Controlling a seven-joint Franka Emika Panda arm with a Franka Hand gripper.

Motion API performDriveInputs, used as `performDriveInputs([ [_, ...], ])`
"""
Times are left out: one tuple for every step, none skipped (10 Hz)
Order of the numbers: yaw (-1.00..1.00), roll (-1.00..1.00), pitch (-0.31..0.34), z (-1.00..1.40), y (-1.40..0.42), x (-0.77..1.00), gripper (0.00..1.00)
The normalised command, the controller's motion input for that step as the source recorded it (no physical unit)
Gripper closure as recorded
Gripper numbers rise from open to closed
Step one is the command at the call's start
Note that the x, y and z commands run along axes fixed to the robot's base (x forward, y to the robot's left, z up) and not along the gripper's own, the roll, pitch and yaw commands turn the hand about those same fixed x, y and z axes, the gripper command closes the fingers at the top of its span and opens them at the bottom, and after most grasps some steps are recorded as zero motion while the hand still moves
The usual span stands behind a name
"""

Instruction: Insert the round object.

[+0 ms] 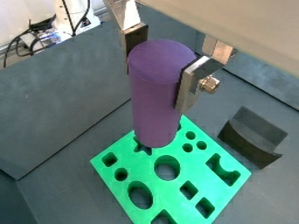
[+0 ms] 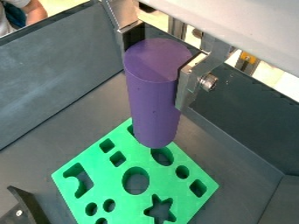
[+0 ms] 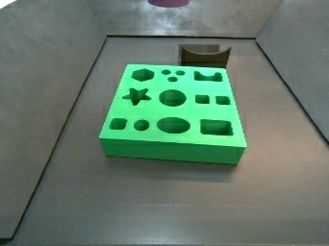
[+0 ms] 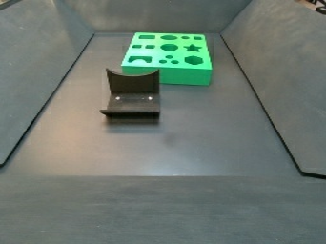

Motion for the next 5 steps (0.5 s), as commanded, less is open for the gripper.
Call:
performDriveInputs([
  [-0.01, 0.03, 0.000, -1.00, 0.00, 0.56, 1.00],
  [0.00, 0.10, 0.047, -0.98, 0.04, 0.53, 1.00],
  [0.00, 0.15, 0.029, -0.90, 0.11, 0.45, 1.00],
  [0.00, 0.20, 0.000, -0.87, 0.25, 0.18, 1.00],
  [-0.04, 0.12, 0.000, -0.80, 0.38, -0.03, 1.00],
])
